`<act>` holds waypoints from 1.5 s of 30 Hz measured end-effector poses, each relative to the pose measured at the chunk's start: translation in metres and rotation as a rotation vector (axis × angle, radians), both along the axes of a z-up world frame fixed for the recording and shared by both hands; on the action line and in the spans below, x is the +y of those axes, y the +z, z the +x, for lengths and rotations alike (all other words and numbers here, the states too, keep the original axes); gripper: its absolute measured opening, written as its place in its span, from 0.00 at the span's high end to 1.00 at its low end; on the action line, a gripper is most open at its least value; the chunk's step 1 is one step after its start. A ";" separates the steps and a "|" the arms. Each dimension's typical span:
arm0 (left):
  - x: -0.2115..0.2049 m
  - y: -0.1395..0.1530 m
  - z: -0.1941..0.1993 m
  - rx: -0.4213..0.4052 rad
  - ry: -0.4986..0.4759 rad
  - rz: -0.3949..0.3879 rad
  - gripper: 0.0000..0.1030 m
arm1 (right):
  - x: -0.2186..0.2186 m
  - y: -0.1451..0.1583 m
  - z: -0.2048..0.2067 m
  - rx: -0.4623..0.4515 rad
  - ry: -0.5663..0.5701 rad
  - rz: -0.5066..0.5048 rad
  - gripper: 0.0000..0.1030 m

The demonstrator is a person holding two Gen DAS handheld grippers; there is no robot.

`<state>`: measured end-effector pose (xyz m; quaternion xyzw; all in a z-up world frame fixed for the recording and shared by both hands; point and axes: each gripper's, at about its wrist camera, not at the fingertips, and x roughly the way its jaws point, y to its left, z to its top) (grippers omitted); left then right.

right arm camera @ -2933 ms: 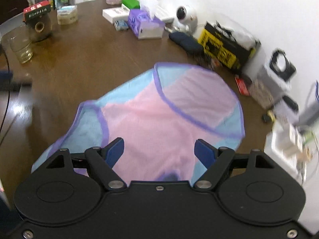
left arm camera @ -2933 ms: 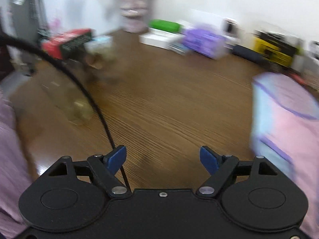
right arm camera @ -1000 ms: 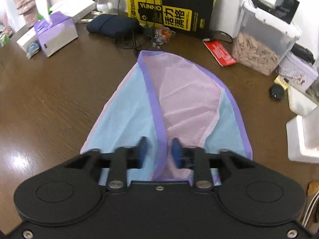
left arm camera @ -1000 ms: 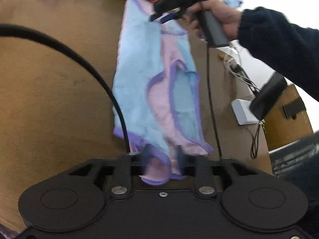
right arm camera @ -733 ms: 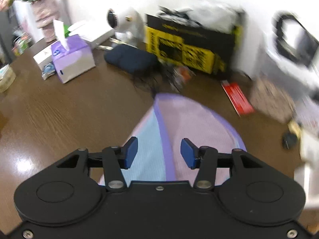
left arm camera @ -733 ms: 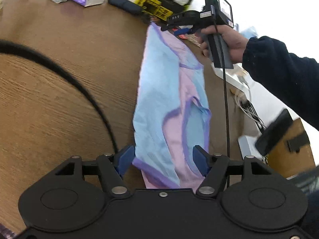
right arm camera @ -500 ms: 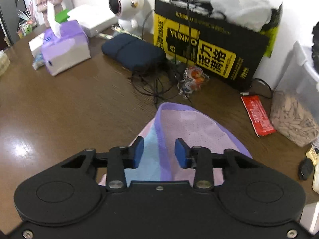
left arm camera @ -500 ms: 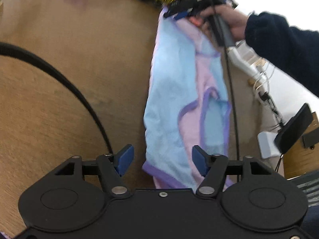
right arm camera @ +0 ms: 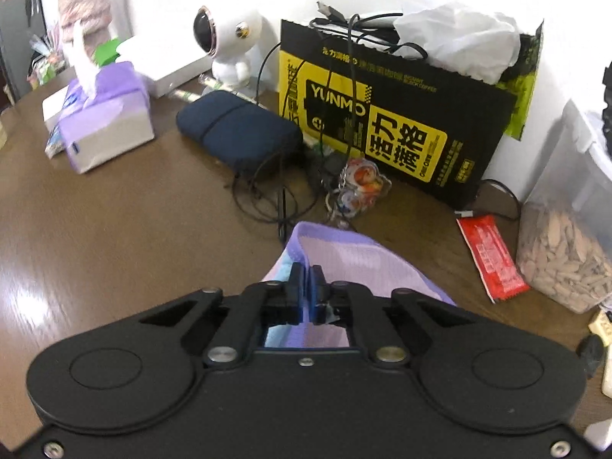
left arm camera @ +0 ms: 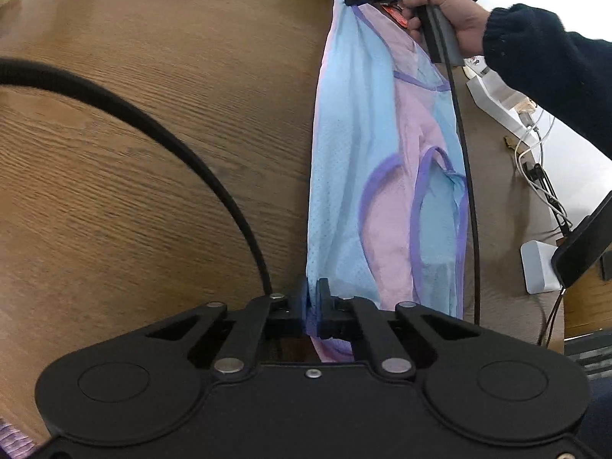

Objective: Fold clothes

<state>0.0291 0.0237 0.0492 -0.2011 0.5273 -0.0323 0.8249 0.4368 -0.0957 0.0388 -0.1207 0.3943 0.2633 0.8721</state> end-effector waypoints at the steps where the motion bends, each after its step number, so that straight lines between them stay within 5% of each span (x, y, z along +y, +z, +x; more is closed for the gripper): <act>1: 0.000 0.001 0.000 -0.002 0.004 0.004 0.96 | 0.003 -0.002 0.002 -0.002 0.000 -0.001 0.96; 8: -0.002 -0.001 0.003 0.018 0.022 0.036 0.92 | 0.013 0.000 0.002 -0.002 0.022 0.005 0.89; 10: -0.002 0.003 0.001 0.005 0.031 0.051 0.75 | 0.009 0.008 -0.001 -0.023 0.011 0.031 0.75; 13: -0.005 0.016 -0.003 -0.049 0.027 0.071 0.61 | -0.003 0.026 -0.004 -0.062 -0.024 0.043 0.73; 20: -0.034 0.045 -0.011 -0.200 -0.141 0.029 0.61 | -0.073 0.080 -0.032 -0.102 -0.102 0.085 0.67; 24: -0.063 0.041 -0.016 -0.208 -0.266 -0.032 0.61 | -0.117 0.093 -0.054 -0.093 -0.159 0.067 0.63; 27: -0.087 0.034 -0.022 -0.198 -0.337 -0.038 0.59 | -0.148 0.086 -0.071 -0.051 -0.188 0.032 0.62; 31: -0.117 0.015 -0.030 -0.164 -0.363 -0.006 0.42 | -0.166 0.061 -0.086 0.035 -0.182 -0.010 0.62; 45: -0.152 -0.008 -0.036 -0.190 -0.404 0.205 0.47 | -0.162 0.011 -0.077 0.155 -0.250 -0.037 0.63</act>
